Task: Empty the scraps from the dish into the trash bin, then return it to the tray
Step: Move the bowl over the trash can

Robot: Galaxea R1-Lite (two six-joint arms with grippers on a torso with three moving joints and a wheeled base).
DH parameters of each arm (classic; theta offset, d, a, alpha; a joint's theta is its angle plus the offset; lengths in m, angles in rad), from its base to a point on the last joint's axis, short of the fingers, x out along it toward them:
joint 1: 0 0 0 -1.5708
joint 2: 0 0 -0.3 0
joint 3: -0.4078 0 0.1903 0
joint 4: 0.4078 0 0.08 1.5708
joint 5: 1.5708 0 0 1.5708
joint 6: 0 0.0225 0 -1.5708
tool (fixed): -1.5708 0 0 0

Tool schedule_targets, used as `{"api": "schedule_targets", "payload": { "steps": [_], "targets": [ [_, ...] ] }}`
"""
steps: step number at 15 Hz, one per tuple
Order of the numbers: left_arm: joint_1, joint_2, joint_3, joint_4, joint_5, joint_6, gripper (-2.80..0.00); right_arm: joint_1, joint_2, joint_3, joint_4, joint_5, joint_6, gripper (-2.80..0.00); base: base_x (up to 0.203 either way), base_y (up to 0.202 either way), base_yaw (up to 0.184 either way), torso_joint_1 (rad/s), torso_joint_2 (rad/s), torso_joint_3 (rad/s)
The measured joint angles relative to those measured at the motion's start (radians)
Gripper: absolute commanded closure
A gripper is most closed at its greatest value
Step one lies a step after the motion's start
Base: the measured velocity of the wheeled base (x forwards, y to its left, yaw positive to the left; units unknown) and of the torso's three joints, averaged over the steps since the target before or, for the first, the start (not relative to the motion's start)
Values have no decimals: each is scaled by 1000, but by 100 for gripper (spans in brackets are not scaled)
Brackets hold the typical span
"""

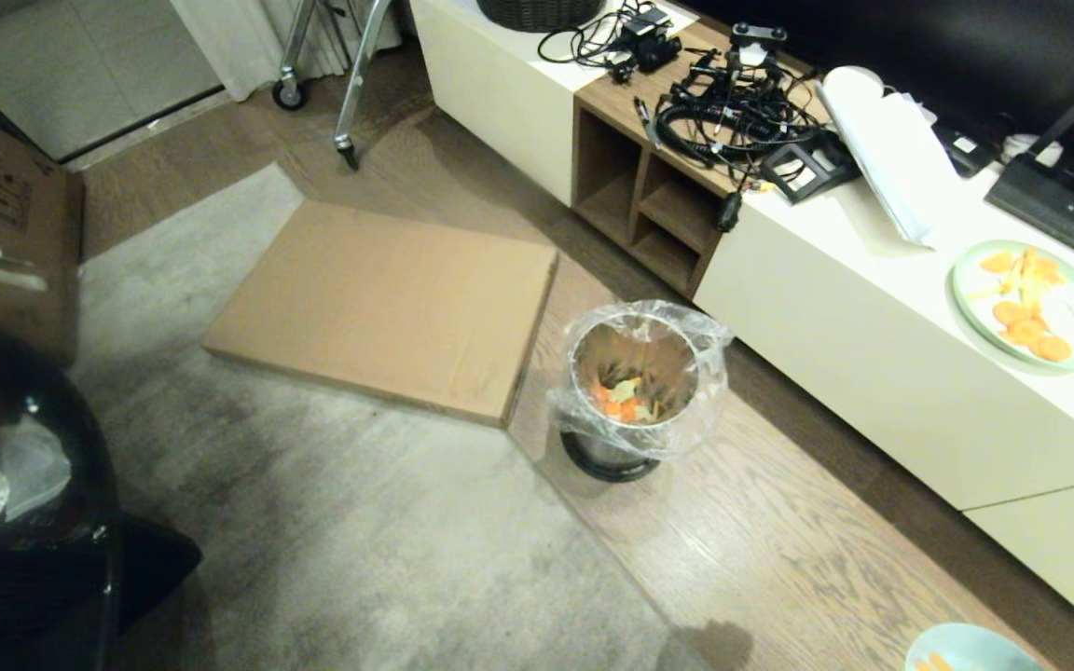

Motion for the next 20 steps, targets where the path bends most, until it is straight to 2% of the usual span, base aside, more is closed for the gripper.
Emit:
{"api": "schedule_targets", "payload": {
  "steps": [3, 20],
  "targets": [
    [0, 0, 0, 0, 0, 1, 0, 0, -1, 0, -1, 0, 0, 0, 0, -151, -2, 3, 4, 0],
    [0, 0, 0, 0, -2, 0, 0, 1, -9, 0, 6, -1, -1, 0, 0, 0, 0, 0, 0, 0]
  ]
}}
